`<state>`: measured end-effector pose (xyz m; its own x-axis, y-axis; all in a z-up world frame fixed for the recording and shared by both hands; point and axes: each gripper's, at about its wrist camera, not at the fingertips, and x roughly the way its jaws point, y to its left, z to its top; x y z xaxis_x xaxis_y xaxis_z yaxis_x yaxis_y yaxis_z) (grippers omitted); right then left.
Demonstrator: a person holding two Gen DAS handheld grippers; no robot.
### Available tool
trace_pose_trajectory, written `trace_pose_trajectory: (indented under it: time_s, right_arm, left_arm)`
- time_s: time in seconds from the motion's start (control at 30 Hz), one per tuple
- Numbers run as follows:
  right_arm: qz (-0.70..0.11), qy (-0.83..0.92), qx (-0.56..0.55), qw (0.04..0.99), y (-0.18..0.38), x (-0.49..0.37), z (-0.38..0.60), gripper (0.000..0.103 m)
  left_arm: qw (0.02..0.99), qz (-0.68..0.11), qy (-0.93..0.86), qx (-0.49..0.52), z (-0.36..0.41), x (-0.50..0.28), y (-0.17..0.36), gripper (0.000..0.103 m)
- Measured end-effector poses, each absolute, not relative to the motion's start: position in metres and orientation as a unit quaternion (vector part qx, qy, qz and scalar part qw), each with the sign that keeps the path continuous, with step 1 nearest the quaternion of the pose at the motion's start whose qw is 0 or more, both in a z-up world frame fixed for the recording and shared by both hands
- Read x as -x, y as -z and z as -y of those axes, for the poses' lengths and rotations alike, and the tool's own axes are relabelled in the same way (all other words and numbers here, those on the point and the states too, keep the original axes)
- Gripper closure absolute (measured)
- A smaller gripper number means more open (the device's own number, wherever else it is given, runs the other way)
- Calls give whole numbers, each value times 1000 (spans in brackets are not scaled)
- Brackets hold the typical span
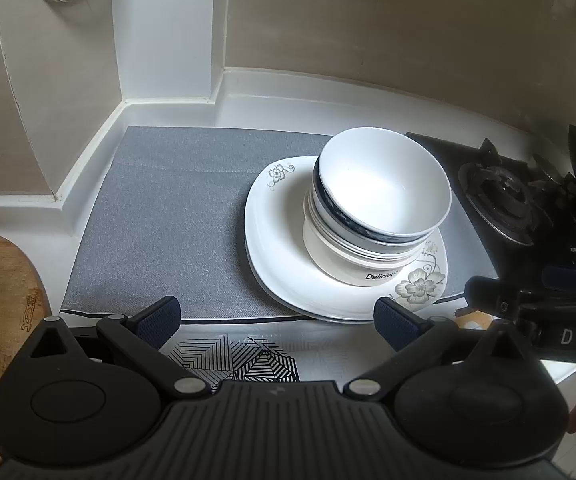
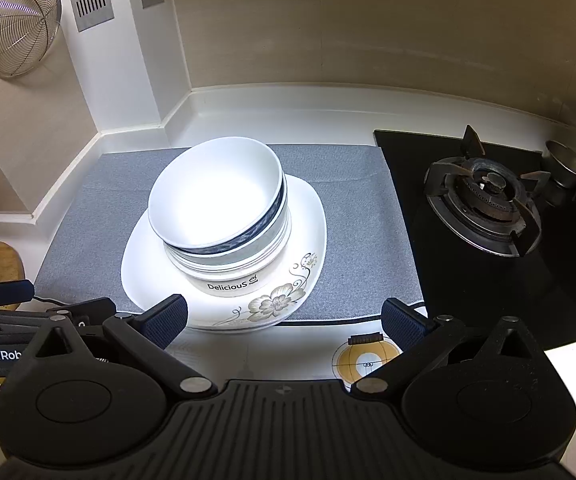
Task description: Organize plates and bowls
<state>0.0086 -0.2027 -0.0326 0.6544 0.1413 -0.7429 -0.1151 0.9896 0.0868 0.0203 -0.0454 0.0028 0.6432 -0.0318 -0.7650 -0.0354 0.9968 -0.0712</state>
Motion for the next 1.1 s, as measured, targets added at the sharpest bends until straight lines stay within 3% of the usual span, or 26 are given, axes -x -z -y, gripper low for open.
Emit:
trace_pose_trajectory:
  time_s: [1.1]
  right_arm:
    - [-414,-67,-19,908,34,-9,204,0]
  left_arm:
    - [905,-424,0,40,45,-20,-1,0]
